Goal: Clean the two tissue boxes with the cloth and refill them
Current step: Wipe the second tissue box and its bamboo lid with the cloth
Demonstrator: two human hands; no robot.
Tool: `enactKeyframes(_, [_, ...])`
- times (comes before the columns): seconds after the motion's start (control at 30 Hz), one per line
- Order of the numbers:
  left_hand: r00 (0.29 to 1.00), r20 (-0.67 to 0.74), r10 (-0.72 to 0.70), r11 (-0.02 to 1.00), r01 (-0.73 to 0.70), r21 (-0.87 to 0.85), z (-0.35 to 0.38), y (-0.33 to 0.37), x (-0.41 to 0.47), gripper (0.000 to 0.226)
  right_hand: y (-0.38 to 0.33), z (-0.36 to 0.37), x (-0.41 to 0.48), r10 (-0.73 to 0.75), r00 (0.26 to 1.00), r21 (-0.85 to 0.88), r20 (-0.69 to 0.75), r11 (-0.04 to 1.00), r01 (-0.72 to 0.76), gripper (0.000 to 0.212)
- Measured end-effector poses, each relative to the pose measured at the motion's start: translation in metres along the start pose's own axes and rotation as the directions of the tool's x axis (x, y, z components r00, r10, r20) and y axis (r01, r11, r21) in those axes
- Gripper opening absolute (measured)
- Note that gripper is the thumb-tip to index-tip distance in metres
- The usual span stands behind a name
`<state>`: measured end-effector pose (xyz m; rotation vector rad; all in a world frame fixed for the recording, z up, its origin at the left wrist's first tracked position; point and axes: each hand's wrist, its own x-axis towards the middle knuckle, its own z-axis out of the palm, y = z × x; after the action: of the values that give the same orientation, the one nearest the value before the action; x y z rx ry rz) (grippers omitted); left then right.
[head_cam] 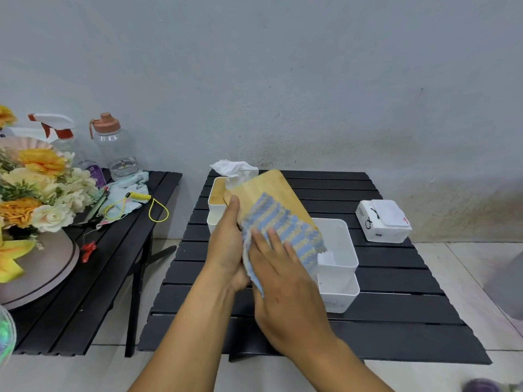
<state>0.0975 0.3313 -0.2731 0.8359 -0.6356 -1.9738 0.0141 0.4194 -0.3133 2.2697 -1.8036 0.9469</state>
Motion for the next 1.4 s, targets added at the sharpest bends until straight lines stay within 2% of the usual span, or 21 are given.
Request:
enactKeyframes(0.07, [1.000,0.005,-0.006,1.000,0.006,-0.014,0.000,0.004,-0.002,0.071,-0.002,-0.002,0.005,-0.012,1.000,-0.017,0.001,1.000,0.012,0.062])
enactKeyframes(0.23, [1.000,-0.009,0.002,1.000,-0.001,0.027,0.008,-0.001,-0.011,0.057,-0.004,-0.011,0.025,0.045,0.999,-0.038,0.020,0.998,-0.045,0.068])
enactKeyframes(0.37, [1.000,-0.012,-0.021,0.997,0.020,-0.079,0.001,0.007,-0.006,0.071,-0.001,-0.014,0.003,-0.003,0.999,-0.048,0.052,0.999,0.006,0.071])
enactKeyframes(0.47, [0.996,-0.066,0.057,0.994,-0.063,-0.086,0.000,0.006,-0.002,0.067,0.008,-0.018,0.002,0.122,0.993,-0.036,0.004,0.992,-0.122,0.074])
enactKeyframes(0.57, [0.992,-0.026,0.125,0.992,-0.125,-0.014,0.007,0.004,-0.009,0.044,0.021,-0.034,0.025,0.269,0.963,-0.017,0.003,0.963,-0.269,0.078])
enactKeyframes(0.67, [0.993,0.035,0.115,0.990,-0.117,0.074,0.012,-0.002,-0.013,0.044,0.036,-0.045,0.049,0.328,0.944,-0.021,0.040,0.945,-0.327,0.071])
enactKeyframes(0.77, [0.993,0.077,0.092,0.985,-0.102,0.142,0.014,-0.008,-0.014,0.045,0.034,-0.048,0.069,0.300,0.951,0.003,0.081,0.954,-0.301,0.068])
enactKeyframes(0.9, [0.992,0.073,0.100,0.960,-0.116,0.253,0.017,-0.011,-0.014,0.041,0.022,-0.037,0.064,0.160,0.971,0.082,0.176,0.981,-0.176,0.070])
enactKeyframes(1.03, [0.997,-0.041,0.065,0.975,-0.055,0.217,0.012,-0.003,-0.010,0.050,0.010,-0.022,0.030,0.119,0.982,0.174,0.147,0.974,-0.144,0.061])
enactKeyframes(1.13, [0.992,-0.123,0.037,0.980,-0.012,0.199,0.006,0.006,-0.008,0.059,0.000,-0.012,0.008,0.104,0.994,0.085,0.027,0.991,-0.106,0.058])
enactKeyframes(1.23, [0.997,-0.073,0.023,0.982,-0.009,0.188,0.008,0.011,-0.012,0.062,0.002,-0.016,0.016,0.087,0.995,0.049,-0.053,0.995,-0.084,0.065])
enactKeyframes(1.33, [0.998,-0.014,0.060,0.981,-0.056,0.188,0.011,0.011,-0.016,0.056,0.004,-0.028,0.028,0.109,0.994,0.039,-0.015,0.993,-0.108,0.078])
enactKeyframes(1.4, [0.997,0.017,0.073,0.980,-0.075,0.182,0.013,0.012,-0.019,0.053,0.003,-0.028,0.031,0.110,0.994,0.116,0.022,0.987,-0.112,0.084])
